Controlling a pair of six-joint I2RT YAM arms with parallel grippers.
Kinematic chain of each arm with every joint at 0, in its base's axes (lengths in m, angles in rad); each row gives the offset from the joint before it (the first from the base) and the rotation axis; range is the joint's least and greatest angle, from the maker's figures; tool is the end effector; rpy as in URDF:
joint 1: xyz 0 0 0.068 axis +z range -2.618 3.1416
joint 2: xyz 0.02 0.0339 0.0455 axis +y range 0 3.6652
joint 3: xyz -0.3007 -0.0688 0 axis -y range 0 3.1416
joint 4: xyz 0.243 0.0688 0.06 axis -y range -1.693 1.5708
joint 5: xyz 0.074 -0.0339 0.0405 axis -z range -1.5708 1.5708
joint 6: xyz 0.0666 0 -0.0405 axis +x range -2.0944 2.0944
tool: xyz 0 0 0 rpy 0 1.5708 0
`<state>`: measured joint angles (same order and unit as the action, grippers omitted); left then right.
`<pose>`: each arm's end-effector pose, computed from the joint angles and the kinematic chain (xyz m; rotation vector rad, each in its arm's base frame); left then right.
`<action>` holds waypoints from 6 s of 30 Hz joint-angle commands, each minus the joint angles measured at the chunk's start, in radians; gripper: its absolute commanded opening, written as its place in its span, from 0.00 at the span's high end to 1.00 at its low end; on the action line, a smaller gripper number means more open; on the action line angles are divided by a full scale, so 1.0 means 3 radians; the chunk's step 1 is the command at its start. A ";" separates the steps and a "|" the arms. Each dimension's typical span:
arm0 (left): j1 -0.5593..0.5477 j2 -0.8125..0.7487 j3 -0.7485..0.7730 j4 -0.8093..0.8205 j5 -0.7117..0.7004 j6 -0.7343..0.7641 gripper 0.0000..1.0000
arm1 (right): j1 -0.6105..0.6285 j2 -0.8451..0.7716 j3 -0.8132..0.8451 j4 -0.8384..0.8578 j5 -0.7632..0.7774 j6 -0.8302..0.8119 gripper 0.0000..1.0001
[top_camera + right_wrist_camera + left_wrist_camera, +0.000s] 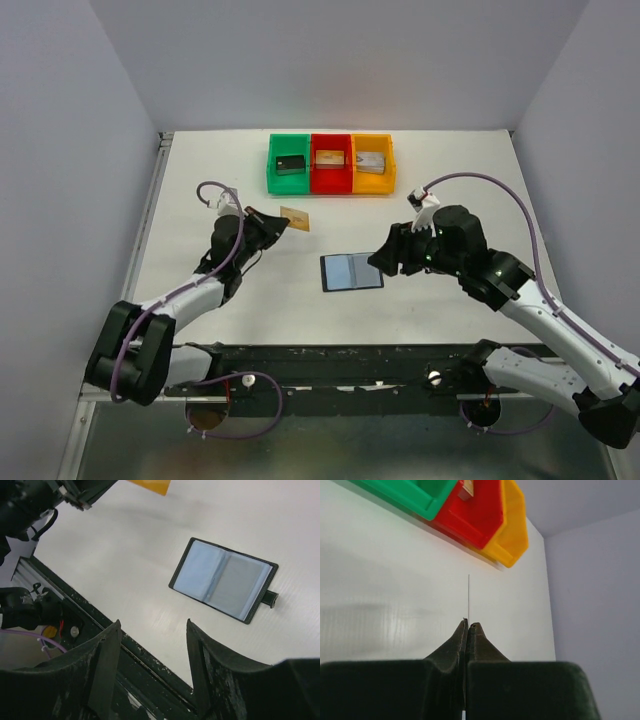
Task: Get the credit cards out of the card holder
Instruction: Place the credit card at the center of the board, then remove the credit card from the card holder.
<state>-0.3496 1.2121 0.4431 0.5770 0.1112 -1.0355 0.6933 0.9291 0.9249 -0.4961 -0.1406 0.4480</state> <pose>0.2496 -0.0989 0.2424 -0.5554 1.8141 -1.0787 0.1525 0.1389 0.3462 -0.3562 2.1476 0.8256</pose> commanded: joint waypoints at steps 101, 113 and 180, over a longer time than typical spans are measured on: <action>-0.1110 0.0337 0.0819 -0.1346 -0.0427 0.1018 0.39 | -0.0388 0.1806 -0.0046 0.0033 0.0959 0.0020 0.25; -0.1141 0.0091 0.0568 -0.1320 -0.0376 0.0916 0.40 | -0.0527 0.2318 0.0189 -0.0013 0.0990 0.0036 0.39; -0.1258 0.1390 0.1535 -0.1790 0.0453 0.1324 0.33 | -0.0537 0.1520 -0.0163 0.0713 -0.0713 -0.0502 1.00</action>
<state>-0.7216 1.6070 0.8772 0.0818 0.2878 -0.6689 0.5346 1.3769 0.8379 -0.2985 -0.3096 0.3019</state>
